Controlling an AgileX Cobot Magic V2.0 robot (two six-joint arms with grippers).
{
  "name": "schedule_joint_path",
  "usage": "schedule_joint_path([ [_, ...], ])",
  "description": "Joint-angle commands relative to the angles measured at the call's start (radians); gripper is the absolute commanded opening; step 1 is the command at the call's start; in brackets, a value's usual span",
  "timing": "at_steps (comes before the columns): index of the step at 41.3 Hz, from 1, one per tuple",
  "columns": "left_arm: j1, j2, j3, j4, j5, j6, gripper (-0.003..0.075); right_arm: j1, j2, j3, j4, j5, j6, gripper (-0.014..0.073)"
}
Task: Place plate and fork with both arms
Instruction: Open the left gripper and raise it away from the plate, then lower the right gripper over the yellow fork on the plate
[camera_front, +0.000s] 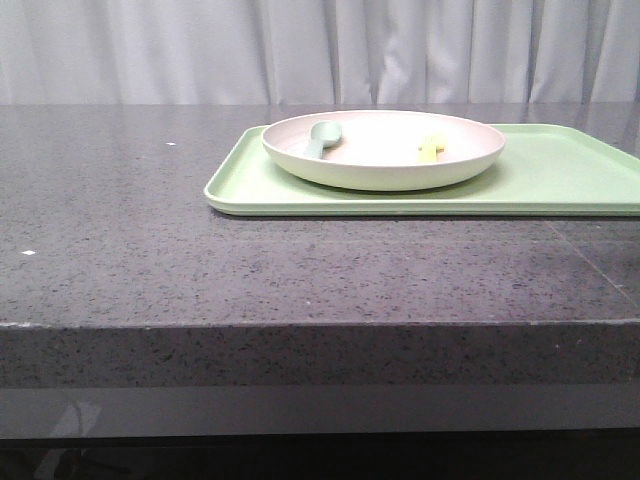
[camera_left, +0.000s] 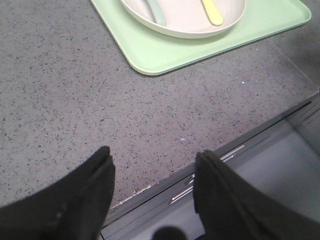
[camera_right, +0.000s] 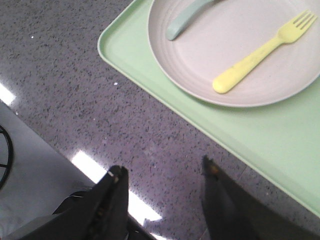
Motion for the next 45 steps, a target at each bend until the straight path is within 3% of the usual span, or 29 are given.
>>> schedule_joint_path([
  [1,0.003,-0.001,-0.025,-0.023,-0.063,0.006,0.0367,0.000,0.064,-0.101,-0.003,-0.050,0.047,0.0343],
  [20,0.003,-0.001,-0.025,-0.023,-0.063,0.006,0.0367,0.001,0.425,-0.455,-0.233,0.045,0.338,0.0343],
  [26,0.003,-0.001,-0.025,-0.023,-0.063,0.006,0.0367,0.017,0.532,-0.570,-0.367,0.108,0.475,0.0343],
  [37,0.003,-0.001,-0.025,-0.023,-0.063,0.006,0.0367,0.030,0.660,-0.692,-0.382,0.120,0.483,0.0343],
  [45,0.003,-0.001,-0.025,-0.023,-0.063,0.006,0.0367,0.028,0.735,-0.783,-0.382,0.202,0.496,0.0343],
])
